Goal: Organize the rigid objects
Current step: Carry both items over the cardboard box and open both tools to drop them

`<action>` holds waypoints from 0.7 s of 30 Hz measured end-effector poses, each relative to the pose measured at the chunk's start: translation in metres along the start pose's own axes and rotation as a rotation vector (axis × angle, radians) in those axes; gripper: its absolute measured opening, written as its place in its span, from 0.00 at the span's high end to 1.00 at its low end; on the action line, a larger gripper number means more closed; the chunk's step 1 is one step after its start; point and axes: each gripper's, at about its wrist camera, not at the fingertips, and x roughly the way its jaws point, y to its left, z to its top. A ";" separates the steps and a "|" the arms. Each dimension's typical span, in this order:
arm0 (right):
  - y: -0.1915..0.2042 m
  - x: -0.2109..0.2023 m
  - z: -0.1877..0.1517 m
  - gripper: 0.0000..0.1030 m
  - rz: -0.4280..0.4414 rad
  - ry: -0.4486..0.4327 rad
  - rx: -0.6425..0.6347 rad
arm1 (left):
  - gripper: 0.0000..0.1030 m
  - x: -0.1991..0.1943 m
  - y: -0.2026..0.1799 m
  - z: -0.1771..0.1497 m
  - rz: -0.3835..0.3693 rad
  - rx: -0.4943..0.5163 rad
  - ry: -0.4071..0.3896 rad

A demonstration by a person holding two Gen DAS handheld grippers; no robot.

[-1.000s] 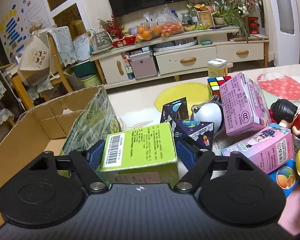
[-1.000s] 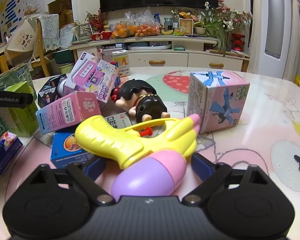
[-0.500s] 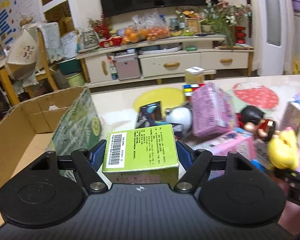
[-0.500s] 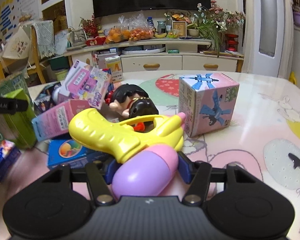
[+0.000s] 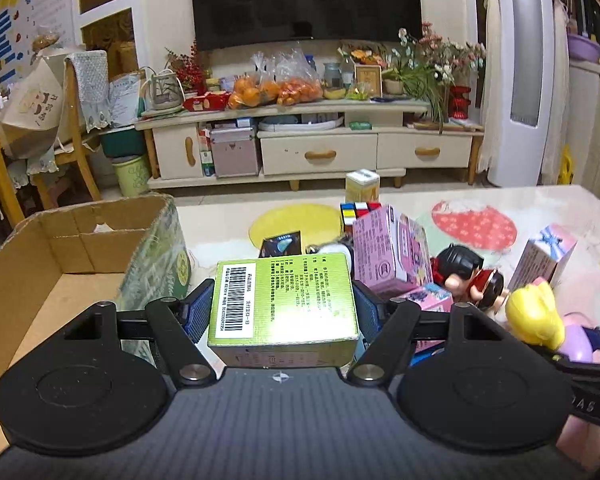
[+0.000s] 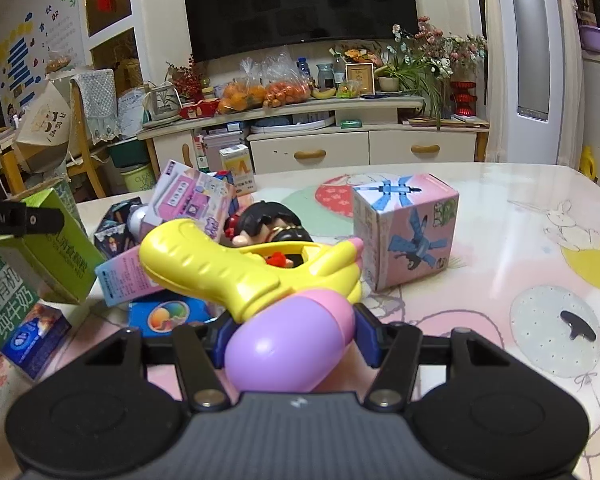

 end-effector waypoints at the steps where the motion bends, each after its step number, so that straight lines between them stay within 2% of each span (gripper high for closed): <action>1: 0.002 -0.002 0.000 0.43 0.002 -0.004 -0.004 | 0.16 -0.002 0.001 0.000 -0.002 -0.006 -0.006; 11: 0.036 -0.022 0.009 0.43 0.047 -0.065 -0.082 | 0.16 -0.027 0.017 0.019 0.034 -0.051 -0.074; 16: 0.062 -0.032 0.012 0.43 0.084 -0.092 -0.139 | 0.16 -0.040 0.032 0.024 0.084 -0.073 -0.114; 21: 0.091 -0.044 0.019 0.43 0.124 -0.130 -0.193 | 0.16 -0.041 0.050 0.024 0.139 -0.115 -0.109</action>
